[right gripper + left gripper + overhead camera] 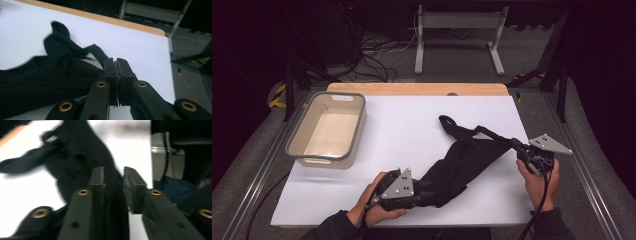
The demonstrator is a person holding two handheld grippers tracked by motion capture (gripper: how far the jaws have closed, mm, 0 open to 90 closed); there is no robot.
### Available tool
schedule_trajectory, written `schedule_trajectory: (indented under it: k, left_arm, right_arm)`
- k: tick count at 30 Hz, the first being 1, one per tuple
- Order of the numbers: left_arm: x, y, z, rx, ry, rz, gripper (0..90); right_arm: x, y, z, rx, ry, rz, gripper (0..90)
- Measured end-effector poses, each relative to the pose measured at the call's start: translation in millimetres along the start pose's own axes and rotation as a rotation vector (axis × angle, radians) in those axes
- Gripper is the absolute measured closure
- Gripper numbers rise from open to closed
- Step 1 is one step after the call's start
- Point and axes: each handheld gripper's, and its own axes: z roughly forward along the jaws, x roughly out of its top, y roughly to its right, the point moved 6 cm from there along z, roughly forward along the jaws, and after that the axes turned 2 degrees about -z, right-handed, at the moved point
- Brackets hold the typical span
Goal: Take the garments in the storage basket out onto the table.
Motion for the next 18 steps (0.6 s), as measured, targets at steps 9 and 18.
schedule_trajectory:
  k: [9,18]
  left_arm:
    - [-32.1,-50.3,-6.9,0.119,-0.011,-0.115,51.3]
    - [-49.9,-71.2,48.8,0.065,-0.103,-0.173,43.1]
  right_arm:
    - [-21.5,11.5,21.7,-0.044,-0.118,0.003,82.8]
    - [-9.4,-28.0,37.7,0.136,-0.117,-0.019,52.3]
